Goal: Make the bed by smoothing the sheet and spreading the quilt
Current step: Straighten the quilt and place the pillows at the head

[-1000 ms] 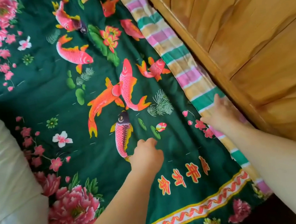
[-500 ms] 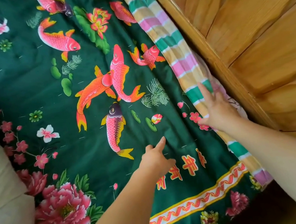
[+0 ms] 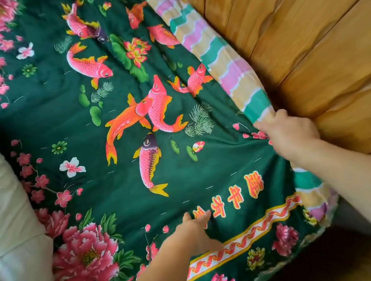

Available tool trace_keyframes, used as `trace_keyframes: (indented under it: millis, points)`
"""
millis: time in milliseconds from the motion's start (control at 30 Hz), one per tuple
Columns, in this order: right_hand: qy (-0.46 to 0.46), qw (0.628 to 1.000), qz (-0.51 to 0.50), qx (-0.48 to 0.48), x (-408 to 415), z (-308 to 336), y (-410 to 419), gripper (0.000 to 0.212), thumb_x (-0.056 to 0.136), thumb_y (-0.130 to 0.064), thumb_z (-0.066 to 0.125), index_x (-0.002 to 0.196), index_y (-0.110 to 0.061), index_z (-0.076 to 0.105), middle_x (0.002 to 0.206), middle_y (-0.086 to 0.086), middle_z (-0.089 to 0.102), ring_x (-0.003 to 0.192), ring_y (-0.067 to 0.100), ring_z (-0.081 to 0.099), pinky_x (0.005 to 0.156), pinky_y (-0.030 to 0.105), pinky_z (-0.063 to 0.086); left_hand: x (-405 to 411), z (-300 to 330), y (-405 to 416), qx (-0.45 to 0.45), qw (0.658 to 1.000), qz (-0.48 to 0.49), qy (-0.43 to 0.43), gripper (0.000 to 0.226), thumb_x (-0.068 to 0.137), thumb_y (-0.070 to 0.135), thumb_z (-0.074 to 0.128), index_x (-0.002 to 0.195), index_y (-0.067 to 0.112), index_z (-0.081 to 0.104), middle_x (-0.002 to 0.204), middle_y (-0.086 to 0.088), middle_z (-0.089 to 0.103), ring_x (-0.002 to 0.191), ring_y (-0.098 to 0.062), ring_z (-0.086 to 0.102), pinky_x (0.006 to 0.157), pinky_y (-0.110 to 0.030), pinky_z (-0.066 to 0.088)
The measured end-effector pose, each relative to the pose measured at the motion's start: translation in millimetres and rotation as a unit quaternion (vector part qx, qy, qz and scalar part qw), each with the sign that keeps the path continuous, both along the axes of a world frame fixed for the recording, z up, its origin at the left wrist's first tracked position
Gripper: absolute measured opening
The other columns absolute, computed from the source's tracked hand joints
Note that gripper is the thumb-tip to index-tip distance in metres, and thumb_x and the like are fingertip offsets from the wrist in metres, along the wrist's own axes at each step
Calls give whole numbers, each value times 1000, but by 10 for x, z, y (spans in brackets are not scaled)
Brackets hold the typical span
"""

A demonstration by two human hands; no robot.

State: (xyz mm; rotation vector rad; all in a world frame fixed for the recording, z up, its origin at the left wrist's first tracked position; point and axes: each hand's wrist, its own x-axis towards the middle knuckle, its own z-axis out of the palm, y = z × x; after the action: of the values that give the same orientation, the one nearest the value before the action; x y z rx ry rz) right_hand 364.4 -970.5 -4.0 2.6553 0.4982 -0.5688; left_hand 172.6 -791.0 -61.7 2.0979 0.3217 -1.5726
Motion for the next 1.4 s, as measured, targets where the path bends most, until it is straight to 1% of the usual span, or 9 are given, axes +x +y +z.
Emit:
trace_keyframes:
  millis: [133, 267, 433, 667, 833, 967, 1033, 1167, 1400]
  points:
    - [-11, 999, -19, -41, -66, 63, -61, 43, 98, -17, 38, 141, -25, 33, 121, 14, 40, 99, 29, 59, 79, 38, 51, -145, 15, -100, -10, 1000, -10, 5, 89, 81, 54, 63, 147, 48, 2, 154, -7, -30, 142, -36, 23, 111, -47, 32]
    - [-40, 995, -24, -91, -138, -182, -107, 43, 96, -16, 41, 138, -20, 37, 121, 12, 42, 101, 27, 57, 79, 33, 49, -389, -66, -133, -20, 998, -38, 41, 82, 84, 50, 62, 147, 46, 11, 155, -6, -29, 140, -34, 29, 111, -44, 33]
    - [-43, 968, 103, -225, -315, -352, -328, 42, 99, -18, 31, 140, -21, 41, 154, 14, 14, 136, 31, 23, 101, 41, 32, -444, -68, -138, -27, 994, -92, 62, 62, 88, 46, 56, 144, 38, 32, 156, -14, -23, 138, -39, 30, 110, -45, 34]
    - [199, 955, 219, 13, -960, -560, 80, 39, 89, -11, 48, 127, -22, 49, 127, 6, 46, 120, 27, 44, 97, 40, 36, -429, -99, -129, -21, 989, -139, 53, 60, 90, 36, 58, 144, 35, 33, 149, -12, 15, 118, -33, 53, 101, -41, 45]
    - [280, 934, 219, -17, -1344, -830, 201, 69, 90, -6, 49, 146, -38, 24, 157, 5, 6, 145, 33, 5, 107, 56, 27, -554, -360, 13, 68, 995, -52, -46, 59, 87, 13, 56, 138, 35, 36, 135, -6, 24, 125, -28, 35, 93, -44, 47]
    - [312, 925, 196, -95, -1445, -796, 124, 77, 91, 1, 41, 148, -42, 14, 160, 9, -7, 145, 37, -6, 100, 55, 37, -755, -411, 165, 59, 994, -88, 21, 69, 85, 17, 63, 140, 44, 30, 145, -6, 11, 134, -32, 19, 99, -48, 45]
    - [325, 917, 191, -129, -1445, -706, 99, 78, 88, 7, 37, 149, -40, 19, 159, 12, -9, 145, 40, -2, 96, 51, 43, -893, -421, 190, 51, 989, -122, 67, 65, 86, 16, 62, 138, 44, 35, 146, -7, 7, 136, -38, 13, 101, -51, 42]
    - [326, 907, 194, -185, -1330, -613, 284, 41, 91, 2, 40, 125, -14, 57, 153, 16, 19, 118, 36, 51, 78, 39, 49, -962, -415, 231, 63, 982, -155, 92, 42, 91, 17, 53, 133, 18, 49, 146, -14, 27, 136, -37, 27, 106, -45, 36]
    - [212, 965, 157, -1, -714, -667, 875, 34, 91, -10, 45, 124, -16, 52, 128, 8, 45, 120, 29, 46, 91, 39, 41, -35, -417, 641, 112, 986, -22, -122, 52, 86, 12, 57, 134, 31, 45, 134, -6, 27, 126, -27, 33, 97, -42, 45]
